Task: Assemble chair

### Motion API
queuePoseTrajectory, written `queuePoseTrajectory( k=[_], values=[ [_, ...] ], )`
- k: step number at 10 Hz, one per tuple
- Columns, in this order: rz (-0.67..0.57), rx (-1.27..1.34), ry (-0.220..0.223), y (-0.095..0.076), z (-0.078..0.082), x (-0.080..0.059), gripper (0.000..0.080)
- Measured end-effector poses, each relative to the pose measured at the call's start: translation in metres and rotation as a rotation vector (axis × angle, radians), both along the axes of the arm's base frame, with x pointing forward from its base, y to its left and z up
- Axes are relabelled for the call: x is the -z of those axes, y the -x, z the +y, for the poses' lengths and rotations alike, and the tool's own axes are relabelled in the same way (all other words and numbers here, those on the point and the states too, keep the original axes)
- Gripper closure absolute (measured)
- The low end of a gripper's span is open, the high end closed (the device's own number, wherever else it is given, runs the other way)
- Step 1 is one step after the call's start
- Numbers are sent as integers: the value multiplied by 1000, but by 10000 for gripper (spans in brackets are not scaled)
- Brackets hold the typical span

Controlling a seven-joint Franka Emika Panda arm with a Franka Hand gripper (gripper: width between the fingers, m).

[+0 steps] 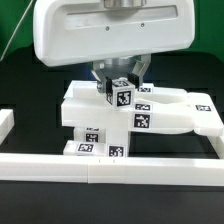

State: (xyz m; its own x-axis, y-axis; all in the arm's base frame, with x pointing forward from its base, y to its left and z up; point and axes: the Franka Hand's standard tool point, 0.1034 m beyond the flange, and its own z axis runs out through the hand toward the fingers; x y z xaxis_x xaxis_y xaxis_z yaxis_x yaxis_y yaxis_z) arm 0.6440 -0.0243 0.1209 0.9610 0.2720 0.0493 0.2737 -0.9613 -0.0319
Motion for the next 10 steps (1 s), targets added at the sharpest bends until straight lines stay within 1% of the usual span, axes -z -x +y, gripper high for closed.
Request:
queuePoseTrajectory(
  k=[6, 10],
  values=[
    [3, 518, -20, -3, 0, 0, 515],
    [14, 738, -32, -3, 2, 0, 515]
  ],
)
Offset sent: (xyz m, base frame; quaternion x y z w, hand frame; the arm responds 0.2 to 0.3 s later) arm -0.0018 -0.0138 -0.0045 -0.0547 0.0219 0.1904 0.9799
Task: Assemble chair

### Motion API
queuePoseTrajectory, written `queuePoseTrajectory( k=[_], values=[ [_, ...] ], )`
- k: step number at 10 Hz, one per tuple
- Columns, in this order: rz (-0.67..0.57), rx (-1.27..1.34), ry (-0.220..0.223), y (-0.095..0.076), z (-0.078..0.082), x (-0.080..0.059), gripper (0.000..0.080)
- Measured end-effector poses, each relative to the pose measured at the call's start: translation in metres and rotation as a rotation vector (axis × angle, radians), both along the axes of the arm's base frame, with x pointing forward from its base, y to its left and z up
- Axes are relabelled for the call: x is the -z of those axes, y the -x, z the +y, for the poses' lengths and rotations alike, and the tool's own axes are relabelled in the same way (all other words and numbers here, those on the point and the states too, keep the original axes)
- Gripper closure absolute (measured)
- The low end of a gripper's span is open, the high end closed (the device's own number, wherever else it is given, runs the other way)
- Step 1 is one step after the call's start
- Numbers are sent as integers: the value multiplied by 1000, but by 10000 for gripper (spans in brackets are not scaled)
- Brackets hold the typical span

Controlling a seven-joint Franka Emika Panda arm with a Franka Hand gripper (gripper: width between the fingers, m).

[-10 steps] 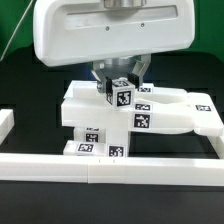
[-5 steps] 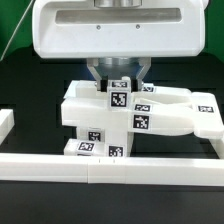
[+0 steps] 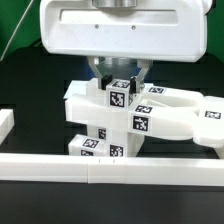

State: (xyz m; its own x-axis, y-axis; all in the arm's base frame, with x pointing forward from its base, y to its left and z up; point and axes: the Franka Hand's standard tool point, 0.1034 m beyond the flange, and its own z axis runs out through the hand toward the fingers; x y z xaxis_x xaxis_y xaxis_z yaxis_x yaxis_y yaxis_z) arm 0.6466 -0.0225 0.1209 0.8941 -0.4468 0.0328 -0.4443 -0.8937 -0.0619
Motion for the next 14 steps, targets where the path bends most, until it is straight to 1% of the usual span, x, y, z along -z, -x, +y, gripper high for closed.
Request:
queuePoseTrajectory(
  k=[1, 2, 3, 4, 5, 6, 7, 8, 9, 10, 11, 12, 14],
  values=[
    [4, 80, -5, 0, 1, 0, 515],
    [7, 133, -8, 0, 1, 0, 418],
    [7, 120, -7, 0, 1, 1, 418],
    [7, 120, -7, 0, 1, 1, 234],
    [6, 119, -7, 0, 1, 0, 234],
    [1, 116, -10, 0, 2, -4, 167],
    [-7, 117, -18, 1, 4, -12, 153],
    [-10, 145, -51, 7, 9, -19, 153],
    [-11, 167, -71, 18, 20, -26, 151],
    [-16, 167, -81, 33, 37, -32, 151],
    [-22, 155, -82, 41, 48, -32, 151],
    [-21, 157, -80, 39, 44, -30, 151],
    [-20, 157, -79, 39, 44, -29, 151]
  ],
)
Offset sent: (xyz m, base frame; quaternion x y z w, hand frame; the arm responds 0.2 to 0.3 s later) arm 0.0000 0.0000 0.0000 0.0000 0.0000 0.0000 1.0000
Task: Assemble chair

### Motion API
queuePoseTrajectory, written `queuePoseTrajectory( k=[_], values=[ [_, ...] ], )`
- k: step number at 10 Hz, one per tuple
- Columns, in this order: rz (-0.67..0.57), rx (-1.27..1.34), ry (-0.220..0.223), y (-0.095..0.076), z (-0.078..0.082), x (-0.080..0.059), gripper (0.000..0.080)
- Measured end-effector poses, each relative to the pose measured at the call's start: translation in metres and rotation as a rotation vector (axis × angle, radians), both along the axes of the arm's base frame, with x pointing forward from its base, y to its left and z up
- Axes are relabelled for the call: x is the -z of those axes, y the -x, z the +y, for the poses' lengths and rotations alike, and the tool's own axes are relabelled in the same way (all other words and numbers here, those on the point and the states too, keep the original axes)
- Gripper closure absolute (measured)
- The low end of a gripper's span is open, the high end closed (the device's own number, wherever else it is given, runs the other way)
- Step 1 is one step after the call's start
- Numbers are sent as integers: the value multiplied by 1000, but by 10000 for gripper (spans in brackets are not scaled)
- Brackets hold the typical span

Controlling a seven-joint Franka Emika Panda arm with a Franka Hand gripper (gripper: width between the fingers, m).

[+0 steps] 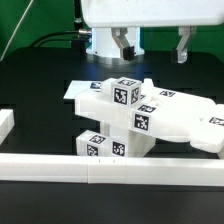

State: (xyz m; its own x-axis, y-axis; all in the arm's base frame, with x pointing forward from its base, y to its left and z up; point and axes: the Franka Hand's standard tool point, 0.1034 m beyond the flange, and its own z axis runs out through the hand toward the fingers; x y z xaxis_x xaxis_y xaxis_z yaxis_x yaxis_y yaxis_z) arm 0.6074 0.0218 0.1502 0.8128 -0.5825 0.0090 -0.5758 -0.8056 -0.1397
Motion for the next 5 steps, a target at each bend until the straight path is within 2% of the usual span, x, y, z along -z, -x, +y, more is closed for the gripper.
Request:
queuePoseTrajectory(
  k=[3, 4, 5],
  values=[
    [1, -1, 0, 1, 1, 1, 151],
    [-24, 8, 0, 11, 13, 2, 151],
    [-39, 1, -1, 39, 34, 11, 151]
  ],
)
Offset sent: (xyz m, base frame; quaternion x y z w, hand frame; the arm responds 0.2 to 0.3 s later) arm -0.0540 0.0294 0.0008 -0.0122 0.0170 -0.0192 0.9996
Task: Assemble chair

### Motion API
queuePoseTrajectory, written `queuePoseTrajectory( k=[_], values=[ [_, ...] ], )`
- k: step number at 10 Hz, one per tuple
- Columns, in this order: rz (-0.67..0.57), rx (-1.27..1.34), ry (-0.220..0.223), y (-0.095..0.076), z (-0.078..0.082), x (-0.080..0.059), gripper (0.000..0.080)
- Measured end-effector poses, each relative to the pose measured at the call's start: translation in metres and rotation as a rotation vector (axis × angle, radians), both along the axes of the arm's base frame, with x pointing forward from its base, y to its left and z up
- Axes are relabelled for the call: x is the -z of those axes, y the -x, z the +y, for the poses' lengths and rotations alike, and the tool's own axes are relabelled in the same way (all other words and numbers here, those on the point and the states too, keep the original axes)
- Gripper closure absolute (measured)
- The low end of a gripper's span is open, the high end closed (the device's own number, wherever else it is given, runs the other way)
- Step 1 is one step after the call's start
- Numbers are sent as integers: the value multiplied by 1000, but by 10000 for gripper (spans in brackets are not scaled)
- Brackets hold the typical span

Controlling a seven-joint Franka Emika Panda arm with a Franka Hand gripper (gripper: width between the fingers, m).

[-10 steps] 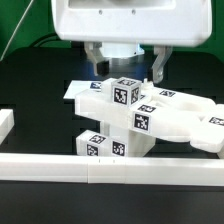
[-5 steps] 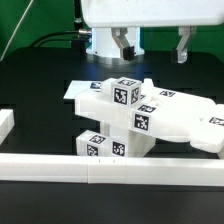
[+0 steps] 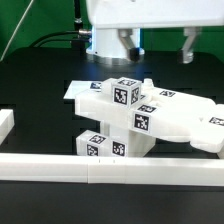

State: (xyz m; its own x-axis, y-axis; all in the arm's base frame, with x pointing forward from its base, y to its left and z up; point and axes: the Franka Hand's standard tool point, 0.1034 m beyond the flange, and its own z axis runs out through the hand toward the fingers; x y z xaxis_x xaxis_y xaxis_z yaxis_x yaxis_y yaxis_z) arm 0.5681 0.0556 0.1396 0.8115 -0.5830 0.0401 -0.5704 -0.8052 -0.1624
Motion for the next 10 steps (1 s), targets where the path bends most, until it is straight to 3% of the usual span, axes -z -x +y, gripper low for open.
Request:
queuePoseTrajectory(
  k=[1, 2, 6, 8, 10],
  values=[
    [5, 7, 7, 21, 16, 14, 151],
    [14, -5, 13, 26, 23, 23, 151],
    [28, -13, 3, 22, 17, 19, 151],
    [106, -51, -60, 28, 14, 20, 151],
    [114, -53, -64, 39, 31, 31, 151]
  ],
)
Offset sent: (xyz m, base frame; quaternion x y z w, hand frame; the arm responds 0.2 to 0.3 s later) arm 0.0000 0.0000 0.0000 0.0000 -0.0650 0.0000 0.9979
